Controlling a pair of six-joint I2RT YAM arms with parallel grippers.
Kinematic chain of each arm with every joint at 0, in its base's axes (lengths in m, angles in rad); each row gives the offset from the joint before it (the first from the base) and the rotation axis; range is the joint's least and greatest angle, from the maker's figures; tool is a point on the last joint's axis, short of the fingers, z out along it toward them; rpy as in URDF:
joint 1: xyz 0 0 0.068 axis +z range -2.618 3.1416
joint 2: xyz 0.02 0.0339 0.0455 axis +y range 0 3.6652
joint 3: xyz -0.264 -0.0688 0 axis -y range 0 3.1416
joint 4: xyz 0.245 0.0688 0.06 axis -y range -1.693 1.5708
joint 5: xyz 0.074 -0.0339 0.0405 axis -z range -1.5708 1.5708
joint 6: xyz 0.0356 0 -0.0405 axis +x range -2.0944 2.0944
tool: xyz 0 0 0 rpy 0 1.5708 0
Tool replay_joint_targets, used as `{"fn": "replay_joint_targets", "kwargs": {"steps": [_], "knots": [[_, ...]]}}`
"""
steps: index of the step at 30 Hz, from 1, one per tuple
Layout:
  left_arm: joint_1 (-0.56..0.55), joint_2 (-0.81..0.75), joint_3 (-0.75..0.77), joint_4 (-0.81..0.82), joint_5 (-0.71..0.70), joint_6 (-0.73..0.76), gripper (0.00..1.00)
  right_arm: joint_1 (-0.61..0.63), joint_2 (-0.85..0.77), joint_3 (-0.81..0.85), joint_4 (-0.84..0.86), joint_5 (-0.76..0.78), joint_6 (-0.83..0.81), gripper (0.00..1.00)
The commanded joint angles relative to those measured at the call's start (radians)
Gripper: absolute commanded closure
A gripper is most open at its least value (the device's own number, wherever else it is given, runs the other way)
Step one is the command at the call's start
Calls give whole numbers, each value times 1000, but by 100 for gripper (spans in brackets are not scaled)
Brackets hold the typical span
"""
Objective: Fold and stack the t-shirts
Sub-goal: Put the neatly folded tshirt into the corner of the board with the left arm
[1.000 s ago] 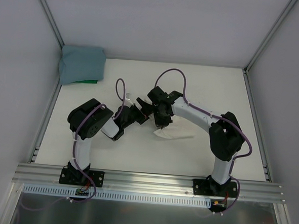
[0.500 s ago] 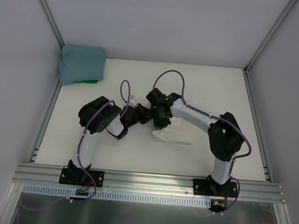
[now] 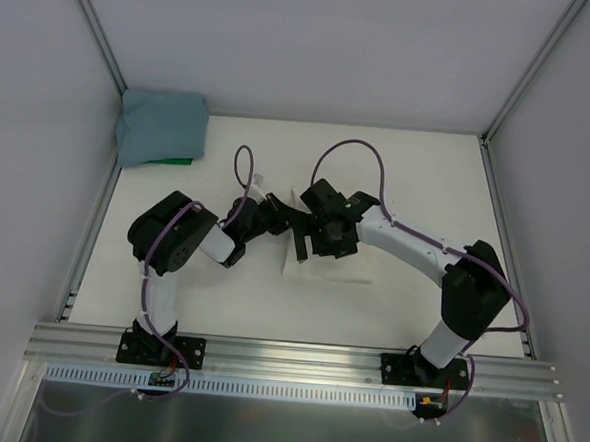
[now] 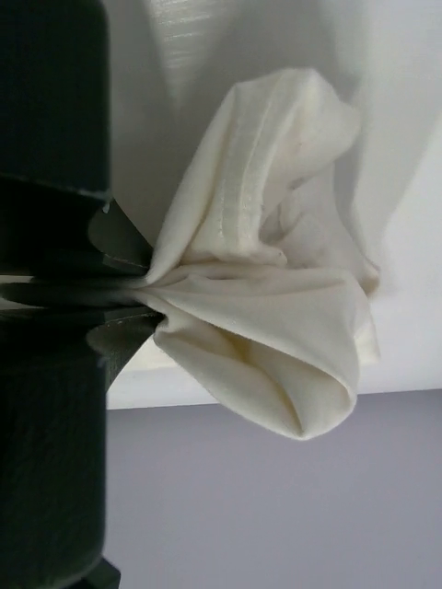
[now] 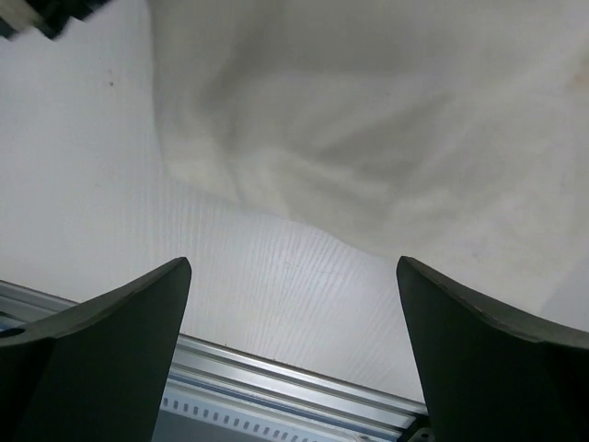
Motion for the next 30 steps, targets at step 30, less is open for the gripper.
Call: {"fn": "replay_joint_targets", "kwargs": {"steps": [30], "knots": [[256, 59, 1063, -1702, -21, 883, 100, -304, -806, -334, -10, -106, -63, 1]]}}
